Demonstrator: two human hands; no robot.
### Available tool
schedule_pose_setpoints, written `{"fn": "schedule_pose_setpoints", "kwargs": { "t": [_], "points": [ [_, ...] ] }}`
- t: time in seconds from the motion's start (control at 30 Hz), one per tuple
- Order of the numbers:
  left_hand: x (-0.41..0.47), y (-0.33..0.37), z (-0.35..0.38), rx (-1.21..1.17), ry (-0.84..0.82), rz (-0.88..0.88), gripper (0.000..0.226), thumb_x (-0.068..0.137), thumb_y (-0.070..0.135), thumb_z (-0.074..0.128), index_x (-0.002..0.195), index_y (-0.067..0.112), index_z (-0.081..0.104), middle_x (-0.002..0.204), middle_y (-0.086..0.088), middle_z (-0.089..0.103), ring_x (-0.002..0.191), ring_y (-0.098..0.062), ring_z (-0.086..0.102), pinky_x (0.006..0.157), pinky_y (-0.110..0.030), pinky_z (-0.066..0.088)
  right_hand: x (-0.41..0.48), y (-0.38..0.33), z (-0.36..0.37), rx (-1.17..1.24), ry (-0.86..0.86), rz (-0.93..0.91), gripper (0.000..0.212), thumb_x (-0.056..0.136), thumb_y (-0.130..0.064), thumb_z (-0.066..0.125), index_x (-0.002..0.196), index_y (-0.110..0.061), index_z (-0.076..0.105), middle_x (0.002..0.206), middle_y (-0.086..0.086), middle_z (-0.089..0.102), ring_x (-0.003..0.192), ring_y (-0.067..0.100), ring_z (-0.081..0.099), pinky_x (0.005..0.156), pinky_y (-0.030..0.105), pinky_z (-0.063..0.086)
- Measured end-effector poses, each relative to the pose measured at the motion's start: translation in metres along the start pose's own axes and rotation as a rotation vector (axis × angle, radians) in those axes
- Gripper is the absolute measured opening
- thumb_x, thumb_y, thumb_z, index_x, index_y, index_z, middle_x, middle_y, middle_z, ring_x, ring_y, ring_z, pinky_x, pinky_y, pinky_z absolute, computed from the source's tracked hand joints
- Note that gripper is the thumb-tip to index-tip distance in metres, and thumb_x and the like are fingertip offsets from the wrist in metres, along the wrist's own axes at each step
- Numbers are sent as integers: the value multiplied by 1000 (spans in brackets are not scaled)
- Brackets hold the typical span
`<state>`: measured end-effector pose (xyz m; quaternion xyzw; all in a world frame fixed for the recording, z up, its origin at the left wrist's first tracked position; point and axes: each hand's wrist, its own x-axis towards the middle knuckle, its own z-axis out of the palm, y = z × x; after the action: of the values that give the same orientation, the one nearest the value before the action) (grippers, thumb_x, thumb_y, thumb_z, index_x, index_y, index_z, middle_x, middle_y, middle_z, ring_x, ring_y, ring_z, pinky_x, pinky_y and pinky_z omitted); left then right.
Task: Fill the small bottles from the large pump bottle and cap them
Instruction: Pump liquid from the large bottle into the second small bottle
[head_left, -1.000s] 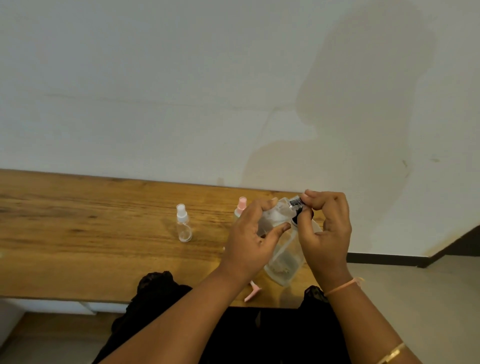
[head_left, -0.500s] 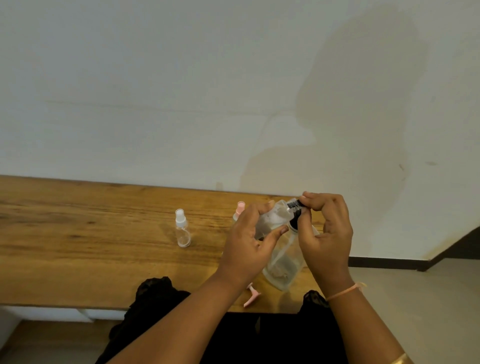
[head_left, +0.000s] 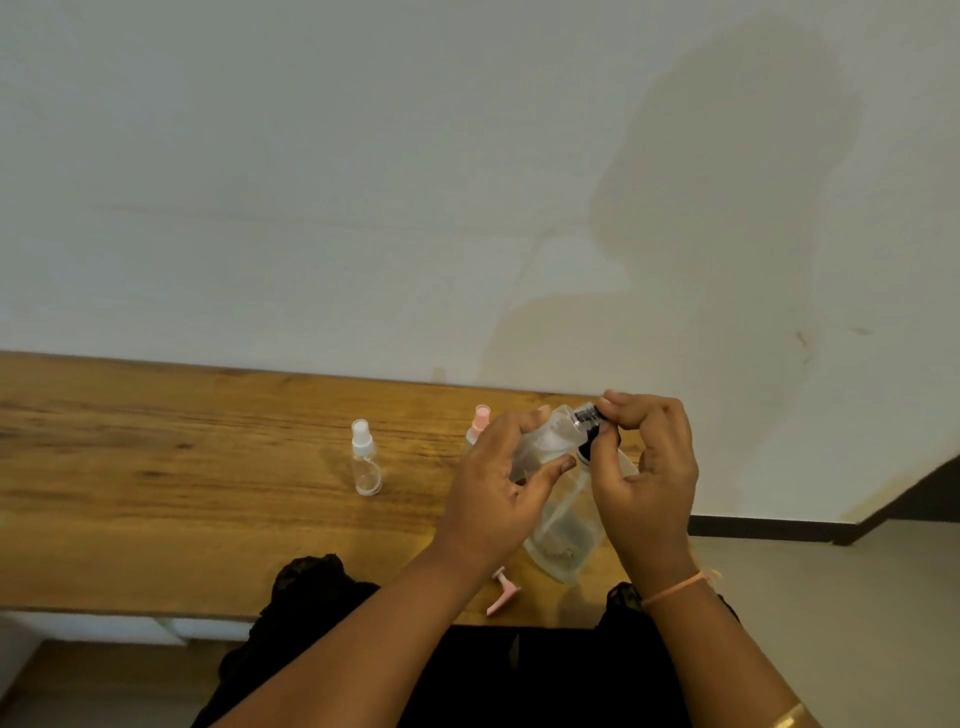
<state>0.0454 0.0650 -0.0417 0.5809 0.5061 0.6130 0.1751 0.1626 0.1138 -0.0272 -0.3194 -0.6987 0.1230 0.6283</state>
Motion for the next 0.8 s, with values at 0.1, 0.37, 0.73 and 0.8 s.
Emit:
{"fn": "schedule_pose_setpoints", "kwargs": {
  "t": [0.1,0.37,0.73,0.8],
  "points": [
    [1,-1,-1,20,20,41,38,81,32,68,114,29,50,108,26,53,107,11,52,86,-4,41,3,-3,-1,10,0,3,16,84,-8,50,93,-11,62,95,3,55,94,5,57,84,14,48],
    [0,-4,1,-13,-23,-17,36,80,16,73,109,25,53,107,24,54,102,13,54,76,-2,44,0,8,0,7,1,2,13,83,-9,50,91,-9,61,95,-1,52,95,4,55,84,15,48],
    [-1,-1,2,-37,9,-13,38,80,35,70,114,29,53,111,17,59,104,2,59,80,-8,48,1,-2,-4,53,15,37,12,83,-10,51,90,-13,61,94,4,57,96,2,58,83,15,47],
    [0,-1,2,-32,9,-6,38,81,33,72,113,27,54,109,19,58,104,3,58,81,-8,47,3,-2,-4,41,16,21,13,83,-10,51,91,-13,61,93,3,57,95,1,58,84,14,47]
  ]
}}
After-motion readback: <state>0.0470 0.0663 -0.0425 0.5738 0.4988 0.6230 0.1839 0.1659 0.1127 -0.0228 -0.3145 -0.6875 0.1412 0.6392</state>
